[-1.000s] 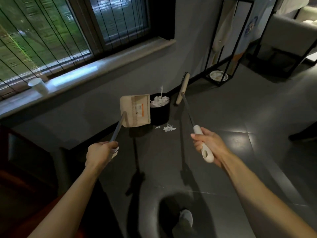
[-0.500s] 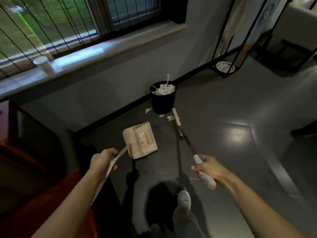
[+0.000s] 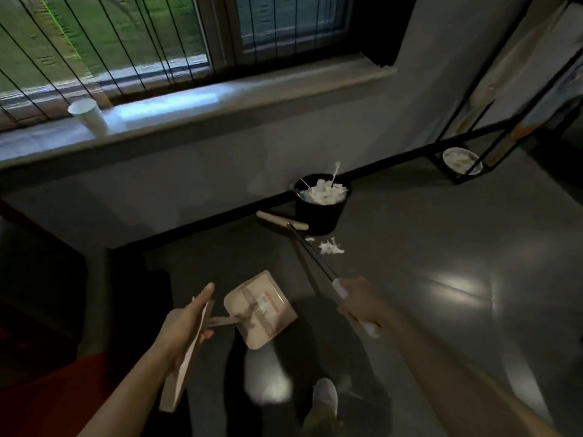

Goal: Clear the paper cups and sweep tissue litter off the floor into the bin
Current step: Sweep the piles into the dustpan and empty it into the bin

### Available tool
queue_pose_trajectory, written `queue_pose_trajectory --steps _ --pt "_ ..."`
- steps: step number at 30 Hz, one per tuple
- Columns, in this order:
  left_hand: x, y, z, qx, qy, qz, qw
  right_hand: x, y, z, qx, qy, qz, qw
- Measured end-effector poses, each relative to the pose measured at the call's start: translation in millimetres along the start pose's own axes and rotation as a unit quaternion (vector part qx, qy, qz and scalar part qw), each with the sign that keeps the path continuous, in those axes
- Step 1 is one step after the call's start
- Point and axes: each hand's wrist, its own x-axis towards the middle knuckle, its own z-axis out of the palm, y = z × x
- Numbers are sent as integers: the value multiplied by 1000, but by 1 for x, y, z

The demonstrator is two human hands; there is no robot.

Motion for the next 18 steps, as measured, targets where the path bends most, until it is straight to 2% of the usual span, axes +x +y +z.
queue_pose_trajectory --steps 3,9,11,15,18 --pt "16 14 16 10 6 -21 1000 56 -8 -19 28 -30 21 999" --pt "47 30 31 11 34 -33 999 147 -34 -46 -129 -21 -42 991" --pt "53 32 33 11 63 -27 998 174 -36 -51 -140 -33 -34 989" --pt "62 44 42 72 133 19 988 207 -26 -61 -147 -67 -19 987" --pt "74 53 41 146 142 41 978 210 -9 -65 -130 -60 -19 990"
